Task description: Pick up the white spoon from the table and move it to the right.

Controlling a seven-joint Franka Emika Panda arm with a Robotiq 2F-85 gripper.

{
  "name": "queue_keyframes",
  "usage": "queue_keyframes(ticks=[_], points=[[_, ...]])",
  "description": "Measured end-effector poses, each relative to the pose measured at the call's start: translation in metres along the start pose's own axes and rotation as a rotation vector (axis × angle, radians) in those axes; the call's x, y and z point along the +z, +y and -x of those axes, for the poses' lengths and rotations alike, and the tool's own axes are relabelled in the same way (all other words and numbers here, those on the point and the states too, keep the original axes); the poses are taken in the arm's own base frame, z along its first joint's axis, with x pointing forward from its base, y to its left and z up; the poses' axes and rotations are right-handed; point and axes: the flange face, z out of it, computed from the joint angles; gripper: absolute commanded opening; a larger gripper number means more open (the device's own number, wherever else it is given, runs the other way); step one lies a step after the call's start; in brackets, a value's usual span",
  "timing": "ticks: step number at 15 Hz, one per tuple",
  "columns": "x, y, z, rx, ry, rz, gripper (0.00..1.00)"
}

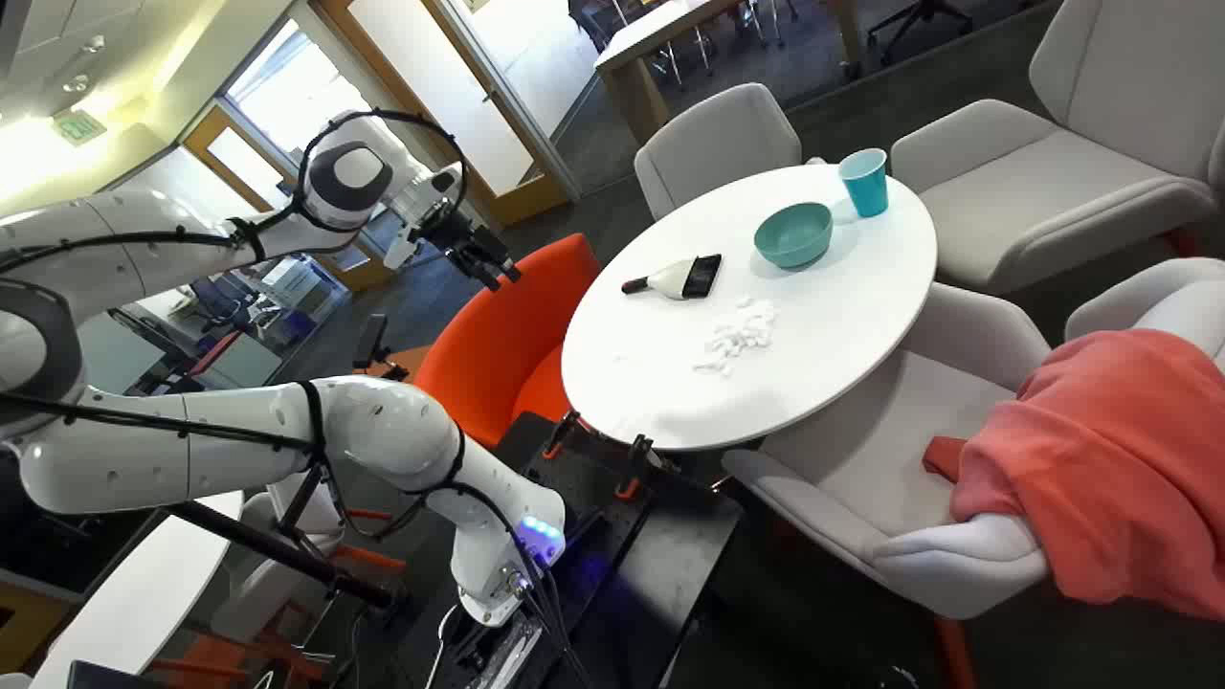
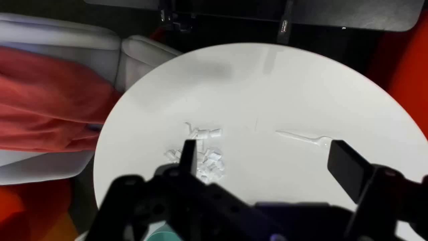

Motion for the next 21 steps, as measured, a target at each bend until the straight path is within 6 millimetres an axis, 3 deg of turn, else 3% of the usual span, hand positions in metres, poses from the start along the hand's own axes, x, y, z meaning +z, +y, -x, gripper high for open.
queue_keyframes(ticks=[10,15,18,21], points=[[0.0,0.0,0.0,0.0,0.0,0.0,1.0],[0.009,-0.003,-0.004,-0.236,0.013,-0.035,1.0],[0.036,0.019,-0.017,-0.389,0.041,-0.1,1.0],[0.071,0.06,-0.028,-0.541,0.067,-0.169,1.0]])
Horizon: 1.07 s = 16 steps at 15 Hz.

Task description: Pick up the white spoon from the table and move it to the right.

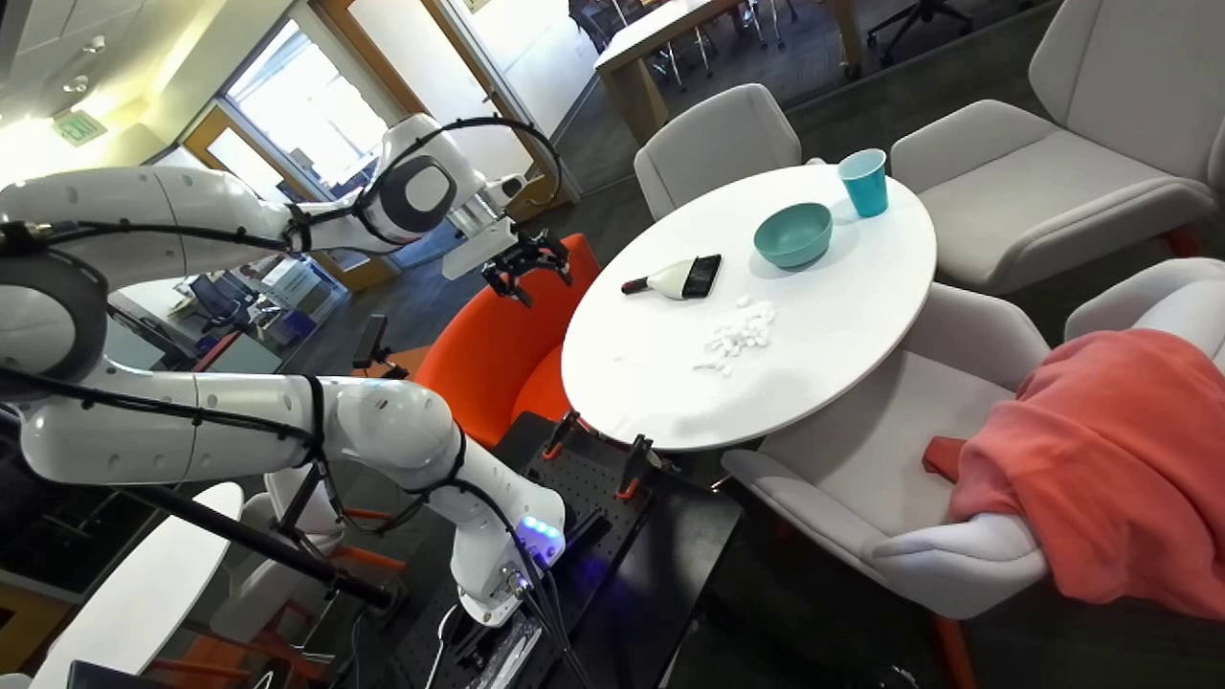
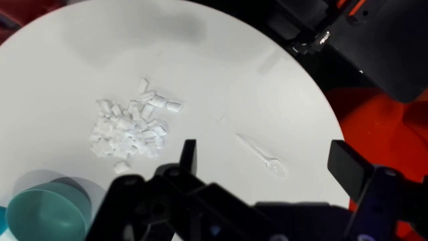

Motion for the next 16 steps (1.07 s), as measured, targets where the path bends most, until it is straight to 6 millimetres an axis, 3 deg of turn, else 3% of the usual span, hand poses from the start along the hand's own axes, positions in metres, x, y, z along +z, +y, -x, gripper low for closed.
queue_keyframes(ticks=[2,7,11,13,16], points=[[0.011,0.019,0.006,-0.042,0.0,-0.039,1.0],[0.014,0.017,0.004,-0.057,-0.008,-0.041,1.0],[0.024,0.025,-0.005,-0.203,0.042,-0.005,1.0],[0.044,0.032,-0.016,-0.286,0.083,0.022,1.0],[0.093,0.036,-0.03,-0.366,0.121,0.013,1.0]])
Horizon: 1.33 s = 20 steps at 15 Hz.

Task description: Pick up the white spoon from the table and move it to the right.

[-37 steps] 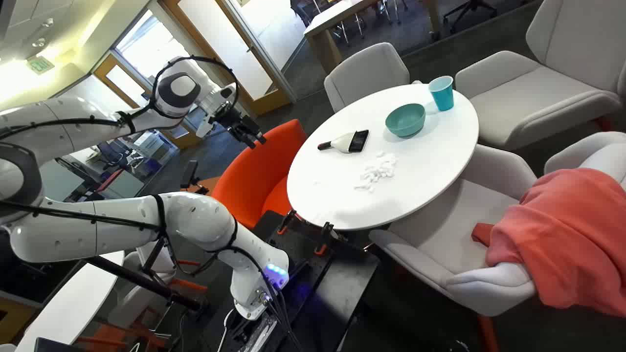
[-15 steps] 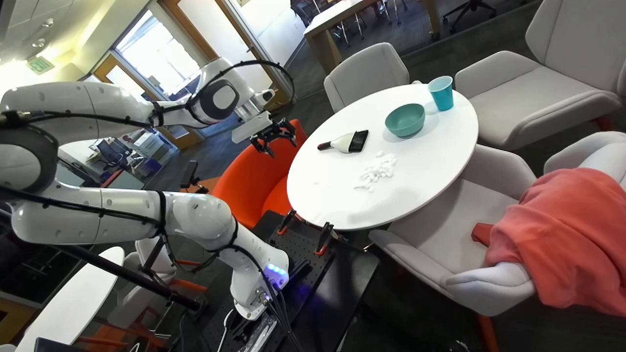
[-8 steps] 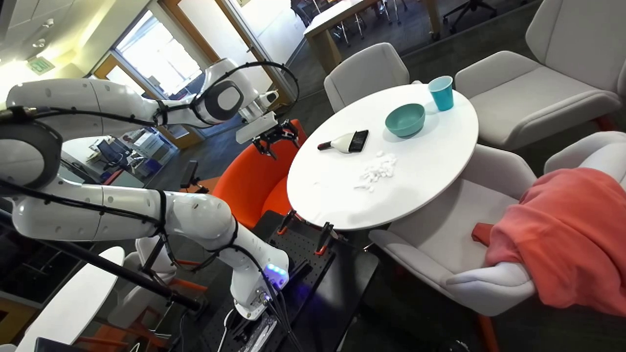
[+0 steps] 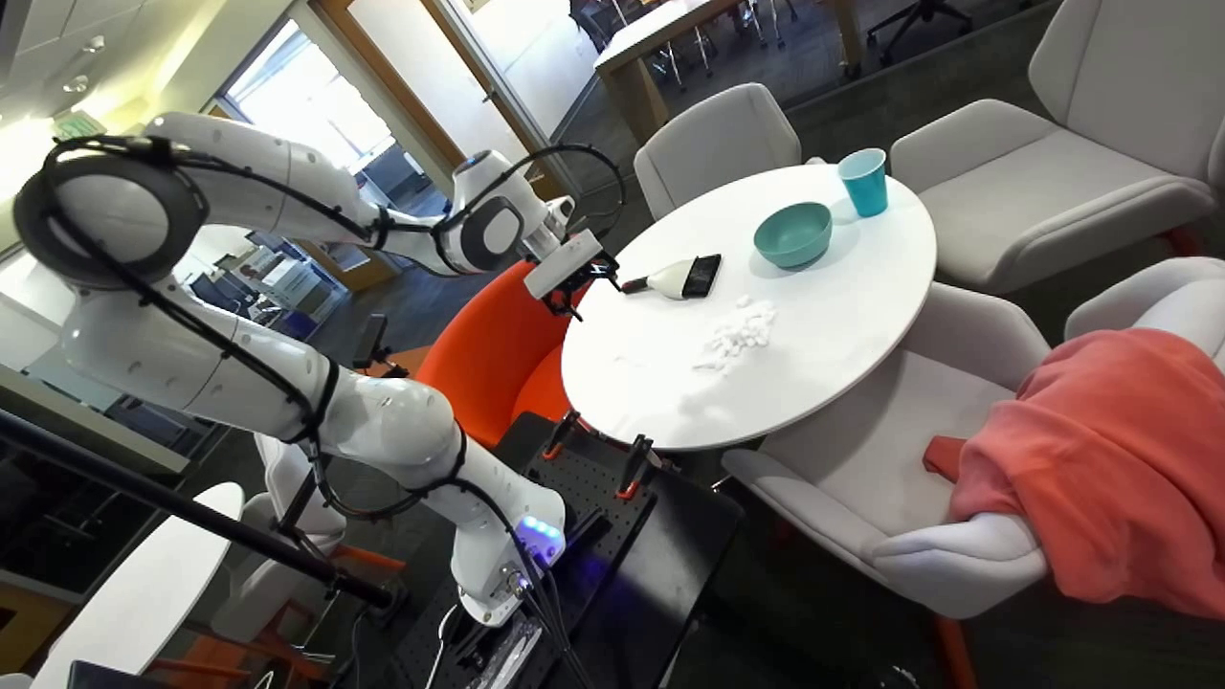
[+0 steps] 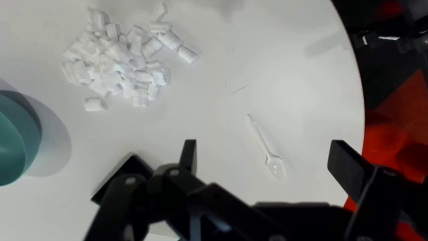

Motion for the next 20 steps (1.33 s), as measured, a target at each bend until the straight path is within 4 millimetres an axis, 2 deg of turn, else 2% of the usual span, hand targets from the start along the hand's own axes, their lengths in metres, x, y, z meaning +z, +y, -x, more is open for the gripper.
queue_keyframes(ticks=[2,4,6,11,14,17,20], points=[[0.039,-0.005,-0.002,-0.032,0.016,-0.044,1.0],[0.074,-0.018,-0.002,-0.065,0.008,-0.106,1.0],[0.094,-0.028,-0.005,-0.081,-0.013,-0.136,1.0],[0.099,-0.03,-0.008,-0.089,-0.018,-0.142,1.0],[0.103,-0.037,-0.02,-0.127,0.006,-0.147,1.0],[0.12,-0.048,-0.04,-0.185,0.035,-0.129,1.0],[0.146,-0.056,-0.056,-0.266,0.046,-0.104,1.0]])
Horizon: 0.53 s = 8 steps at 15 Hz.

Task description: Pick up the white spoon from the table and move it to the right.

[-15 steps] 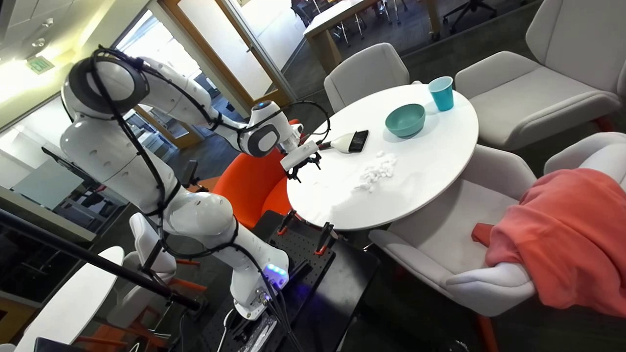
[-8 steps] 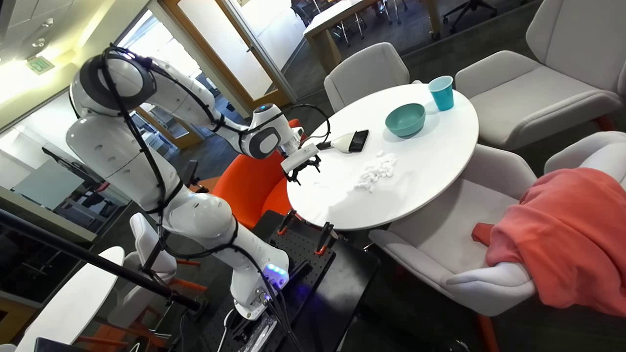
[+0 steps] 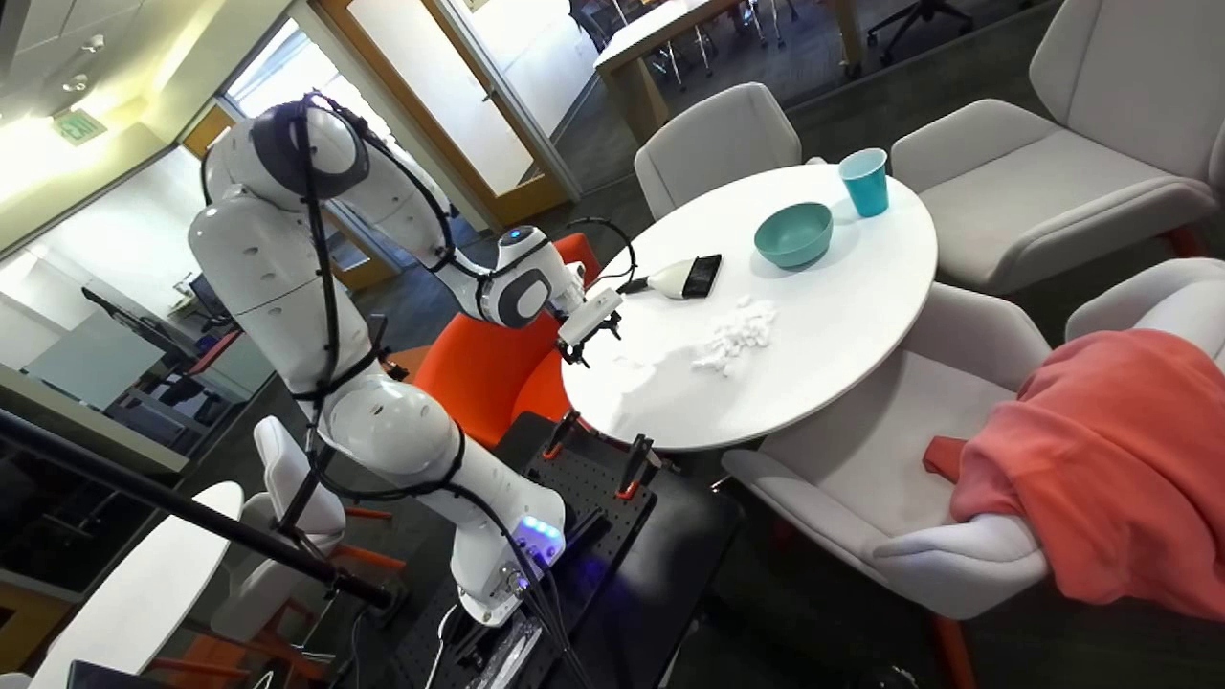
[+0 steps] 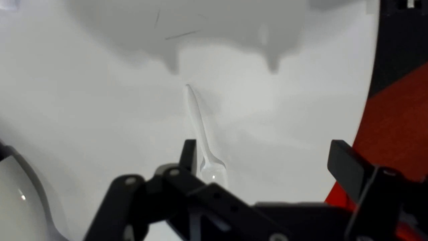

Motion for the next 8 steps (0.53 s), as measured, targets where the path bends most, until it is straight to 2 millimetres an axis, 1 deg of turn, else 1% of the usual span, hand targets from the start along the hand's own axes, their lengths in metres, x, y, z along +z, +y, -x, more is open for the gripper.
queue_keyframes(ticks=[2,4,6,8], points=[[0.021,0.002,-0.004,-0.044,-0.01,0.009,1.0],[0.04,0.008,-0.005,-0.074,-0.033,0.002,1.0],[0.055,0.018,-0.009,-0.095,-0.051,0.004,1.0],[0.065,0.026,-0.019,-0.113,-0.057,0.013,1.0]])
